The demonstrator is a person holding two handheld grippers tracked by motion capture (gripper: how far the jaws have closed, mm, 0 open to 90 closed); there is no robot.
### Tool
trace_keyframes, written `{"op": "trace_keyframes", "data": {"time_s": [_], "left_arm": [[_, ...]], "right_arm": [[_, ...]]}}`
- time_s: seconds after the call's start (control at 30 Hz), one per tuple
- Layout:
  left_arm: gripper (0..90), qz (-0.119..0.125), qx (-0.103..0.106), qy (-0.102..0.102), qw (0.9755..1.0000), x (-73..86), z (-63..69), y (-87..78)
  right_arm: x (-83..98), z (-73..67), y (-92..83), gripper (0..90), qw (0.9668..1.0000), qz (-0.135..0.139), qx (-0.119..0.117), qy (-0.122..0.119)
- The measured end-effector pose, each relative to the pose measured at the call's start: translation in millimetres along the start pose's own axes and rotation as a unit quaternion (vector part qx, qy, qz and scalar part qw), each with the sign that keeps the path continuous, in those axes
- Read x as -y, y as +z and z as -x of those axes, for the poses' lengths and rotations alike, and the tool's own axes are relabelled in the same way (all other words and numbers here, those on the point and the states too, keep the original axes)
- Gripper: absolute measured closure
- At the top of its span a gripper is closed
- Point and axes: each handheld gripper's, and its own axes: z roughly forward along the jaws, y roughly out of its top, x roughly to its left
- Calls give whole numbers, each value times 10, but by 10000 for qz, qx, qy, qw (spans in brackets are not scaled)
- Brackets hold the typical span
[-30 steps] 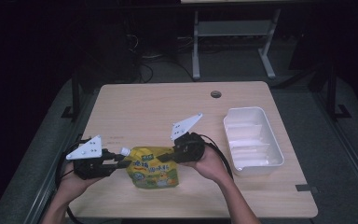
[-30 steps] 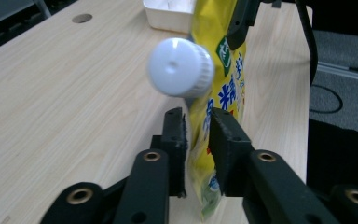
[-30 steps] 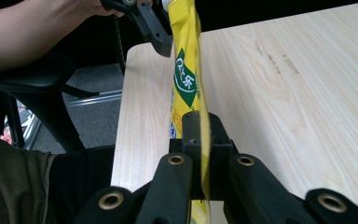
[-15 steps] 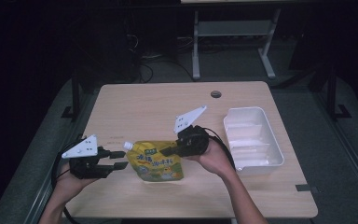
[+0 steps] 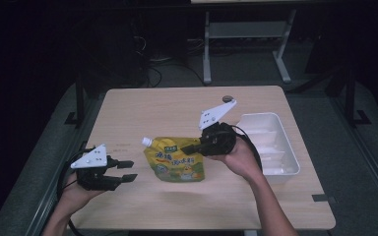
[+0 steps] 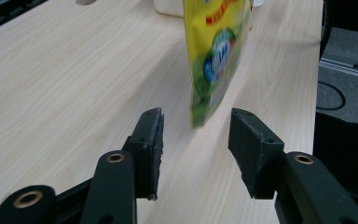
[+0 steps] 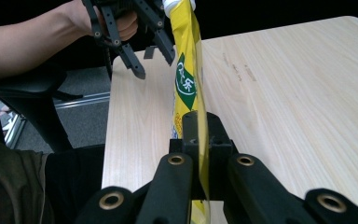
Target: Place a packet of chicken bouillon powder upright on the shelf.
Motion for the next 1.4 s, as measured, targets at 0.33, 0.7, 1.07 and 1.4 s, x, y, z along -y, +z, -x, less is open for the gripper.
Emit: {"op": "trace_keyframes", "data": {"time_s": [0.33, 0.7, 1.07, 1.4], "left_arm": [[489, -58, 61, -30, 10000, 23, 0, 60], [460, -102, 64, -31, 9999, 24, 1, 71], [435, -65, 107, -62, 9999, -5, 21, 78], [397, -131, 81, -54, 9999, 12, 17, 102]], "right_arm": [[20, 24, -281, 898, 9998, 47, 189, 79], [-12, 42, -620, 898, 9989, 90, 449, 77], [60, 96, -972, 898, 9970, 159, 726, 199], [185, 135, -1180, 897, 9956, 177, 871, 304]]}}
